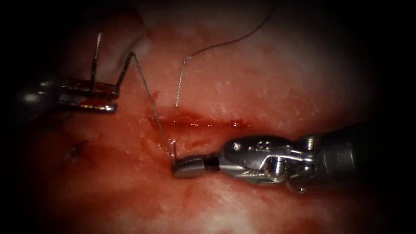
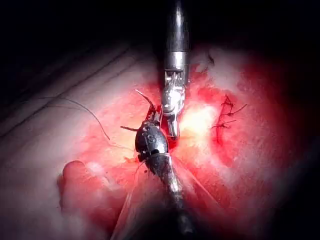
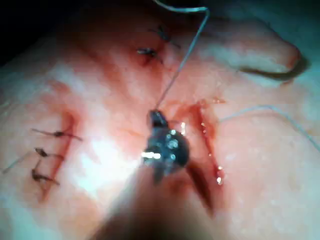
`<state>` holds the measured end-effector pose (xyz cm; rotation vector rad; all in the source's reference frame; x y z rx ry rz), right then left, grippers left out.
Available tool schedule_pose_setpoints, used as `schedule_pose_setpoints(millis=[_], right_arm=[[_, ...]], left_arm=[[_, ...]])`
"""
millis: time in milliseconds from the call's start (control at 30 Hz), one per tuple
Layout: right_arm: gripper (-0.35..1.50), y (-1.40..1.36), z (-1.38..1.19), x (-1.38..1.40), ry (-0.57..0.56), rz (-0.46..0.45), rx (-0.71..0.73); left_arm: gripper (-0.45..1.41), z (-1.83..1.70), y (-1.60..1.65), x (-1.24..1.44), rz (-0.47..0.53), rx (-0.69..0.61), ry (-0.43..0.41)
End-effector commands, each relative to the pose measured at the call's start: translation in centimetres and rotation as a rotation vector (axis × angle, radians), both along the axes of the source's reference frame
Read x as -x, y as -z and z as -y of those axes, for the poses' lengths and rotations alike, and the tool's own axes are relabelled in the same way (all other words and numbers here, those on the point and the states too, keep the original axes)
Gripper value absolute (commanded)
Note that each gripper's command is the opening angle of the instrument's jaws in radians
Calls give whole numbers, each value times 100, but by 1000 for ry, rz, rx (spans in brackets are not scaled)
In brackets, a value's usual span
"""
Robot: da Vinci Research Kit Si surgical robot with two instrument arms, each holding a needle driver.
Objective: Wound Closure
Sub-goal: Pull the suture through the cut with the right tool.
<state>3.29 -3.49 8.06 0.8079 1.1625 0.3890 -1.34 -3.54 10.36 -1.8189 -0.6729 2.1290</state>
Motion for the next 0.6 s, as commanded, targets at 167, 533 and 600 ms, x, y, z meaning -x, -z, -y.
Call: schedule_pose_setpoints(millis=[167,533,600], right_arm=[[-35,44,27,-16,25,-25,-8],[99,49,-6,-10,-90,4,206],[113,36,-14,-4,-110,32,243]], left_arm=[[-45,9,-7,3,7,3,-14],[-45,-6,9,-32,-5,-9,-6],[-45,-18,18,-51,-24,-10,9]])
